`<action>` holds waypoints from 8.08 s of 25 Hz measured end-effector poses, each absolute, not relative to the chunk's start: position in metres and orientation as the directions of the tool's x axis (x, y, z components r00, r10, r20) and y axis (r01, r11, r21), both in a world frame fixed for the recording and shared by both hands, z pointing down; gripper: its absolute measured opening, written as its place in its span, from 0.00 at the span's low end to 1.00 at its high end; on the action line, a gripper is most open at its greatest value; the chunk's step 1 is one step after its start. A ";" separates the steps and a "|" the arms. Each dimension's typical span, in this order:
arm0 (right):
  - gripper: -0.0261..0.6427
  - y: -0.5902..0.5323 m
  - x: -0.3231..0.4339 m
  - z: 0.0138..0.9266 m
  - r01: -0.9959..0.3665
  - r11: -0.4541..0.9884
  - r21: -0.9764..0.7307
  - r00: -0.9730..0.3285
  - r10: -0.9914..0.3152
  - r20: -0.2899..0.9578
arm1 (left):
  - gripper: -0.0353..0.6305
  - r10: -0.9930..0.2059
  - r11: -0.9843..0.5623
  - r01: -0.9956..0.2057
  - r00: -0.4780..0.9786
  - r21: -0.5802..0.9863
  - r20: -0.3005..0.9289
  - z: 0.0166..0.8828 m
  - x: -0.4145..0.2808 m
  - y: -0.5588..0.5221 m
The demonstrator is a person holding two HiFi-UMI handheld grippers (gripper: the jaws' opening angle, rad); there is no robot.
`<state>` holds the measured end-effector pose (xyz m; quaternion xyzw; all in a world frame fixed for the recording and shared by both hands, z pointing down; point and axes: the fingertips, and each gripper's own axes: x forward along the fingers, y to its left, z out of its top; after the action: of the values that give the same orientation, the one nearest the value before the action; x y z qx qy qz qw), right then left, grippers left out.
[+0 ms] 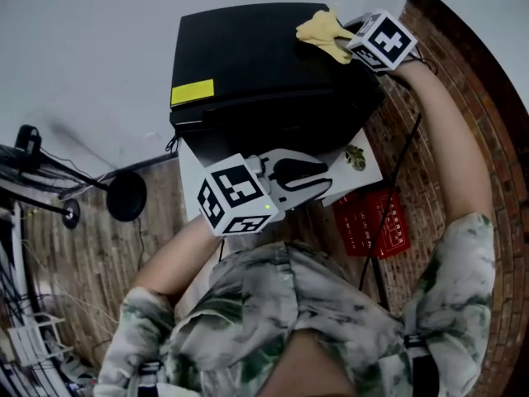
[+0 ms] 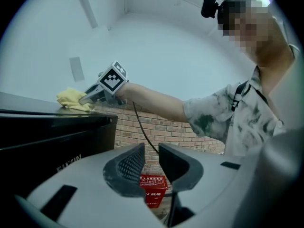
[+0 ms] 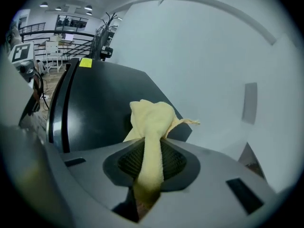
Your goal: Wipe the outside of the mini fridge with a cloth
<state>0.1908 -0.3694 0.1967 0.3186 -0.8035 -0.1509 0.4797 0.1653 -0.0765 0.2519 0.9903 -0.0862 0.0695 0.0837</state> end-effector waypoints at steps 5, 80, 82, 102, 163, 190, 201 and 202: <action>0.18 -0.385 0.203 0.189 -0.376 0.736 0.563 -0.334 -0.674 0.659 | 0.19 -0.161 -0.971 -0.185 0.974 0.150 0.158 0.253 0.174 -0.087; 0.18 -0.487 0.302 0.218 -0.583 0.737 0.342 -0.622 -0.676 0.395 | 0.19 -0.265 -0.939 -0.305 0.936 0.161 0.232 0.296 0.309 -0.150; 0.18 -0.489 0.300 0.234 -0.584 0.750 0.310 -0.640 -0.660 0.393 | 0.19 -0.277 -0.933 -0.320 0.931 0.165 0.240 0.300 0.313 -0.152; 0.18 -0.507 0.283 0.411 -0.579 0.815 0.026 -0.716 -0.523 0.463 | 0.19 -0.389 -0.870 -0.459 0.862 0.178 0.324 0.323 0.311 -0.158; 0.18 -0.399 0.288 0.488 -0.571 0.819 -0.062 -0.740 -0.480 0.471 | 0.19 -0.368 -0.863 -0.451 0.869 0.226 0.331 0.346 0.329 -0.130; 0.18 -0.342 0.360 0.354 -0.586 0.800 -0.131 -0.805 -0.556 0.207 | 0.19 -0.292 -0.890 -0.372 0.909 0.263 0.299 0.359 0.351 -0.129; 0.18 -0.323 0.327 0.375 -0.541 0.813 -0.216 -0.840 -0.509 0.189 | 0.19 -0.325 -0.878 -0.403 0.898 0.258 0.297 0.358 0.339 -0.130; 0.18 -0.323 0.325 0.385 -0.545 0.811 -0.213 -0.836 -0.507 0.208 | 0.19 -0.329 -0.875 -0.408 0.895 0.260 0.300 0.360 0.337 -0.130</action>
<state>0.3252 -0.3234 0.3854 0.2771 -0.9489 0.1330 0.0709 0.3372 -0.1300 0.3596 0.9602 -0.1919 0.1244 0.1602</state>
